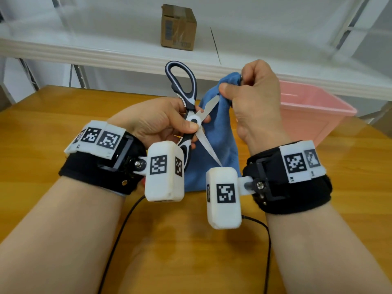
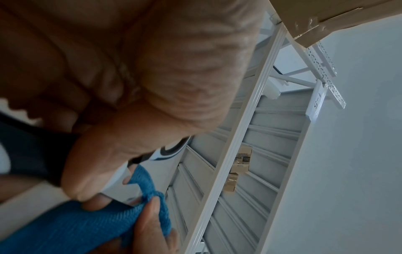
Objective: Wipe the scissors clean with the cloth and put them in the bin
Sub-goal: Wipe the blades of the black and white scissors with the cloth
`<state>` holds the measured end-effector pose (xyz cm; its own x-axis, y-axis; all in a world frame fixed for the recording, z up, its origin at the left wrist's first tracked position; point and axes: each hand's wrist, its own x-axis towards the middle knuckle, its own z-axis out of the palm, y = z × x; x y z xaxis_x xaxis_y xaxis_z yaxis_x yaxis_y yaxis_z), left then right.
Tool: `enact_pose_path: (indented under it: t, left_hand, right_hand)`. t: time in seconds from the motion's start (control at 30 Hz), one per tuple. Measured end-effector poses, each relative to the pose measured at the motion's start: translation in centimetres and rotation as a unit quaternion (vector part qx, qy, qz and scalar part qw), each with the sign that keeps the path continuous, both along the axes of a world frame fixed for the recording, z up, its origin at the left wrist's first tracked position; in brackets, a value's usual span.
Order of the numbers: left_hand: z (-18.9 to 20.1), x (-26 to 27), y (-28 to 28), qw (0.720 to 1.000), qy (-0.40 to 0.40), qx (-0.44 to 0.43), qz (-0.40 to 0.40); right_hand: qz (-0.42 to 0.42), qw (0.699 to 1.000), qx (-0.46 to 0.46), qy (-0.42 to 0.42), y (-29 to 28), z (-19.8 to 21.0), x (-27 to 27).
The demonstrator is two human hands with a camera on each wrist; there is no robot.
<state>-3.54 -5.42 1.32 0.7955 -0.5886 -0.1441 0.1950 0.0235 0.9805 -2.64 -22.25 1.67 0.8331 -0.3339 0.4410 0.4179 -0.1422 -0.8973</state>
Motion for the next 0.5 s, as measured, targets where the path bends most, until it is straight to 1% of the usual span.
enact_pose_path:
  t: [0.07,0.13,0.23,0.37,0.5]
  left_hand:
    - [0.1,-0.2,0.1,1.000,0.000,0.002,-0.005]
    - [0.0,-0.2,0.3,1.000,-0.001,-0.014,0.004]
    - [0.0,0.0,1.0,0.999,0.000,-0.039,0.025]
    - [-0.2,0.3,1.6,0.999,0.013,-0.041,0.029]
    - [-0.4,0.5,1.8,0.997,0.016,-0.069,0.040]
  right_hand:
    - [-0.019,1.000,-0.006,-0.016,-0.7,0.2,0.0]
    - [-0.043,0.999,0.010,-0.024,-1.6,0.4,0.0]
    - [-0.050,0.998,0.032,-0.015,-2.2,0.6,0.2]
    - [0.008,0.998,0.056,0.019,-0.9,0.6,0.1]
    - [0.061,0.992,0.103,0.045,-0.5,0.7,0.0]
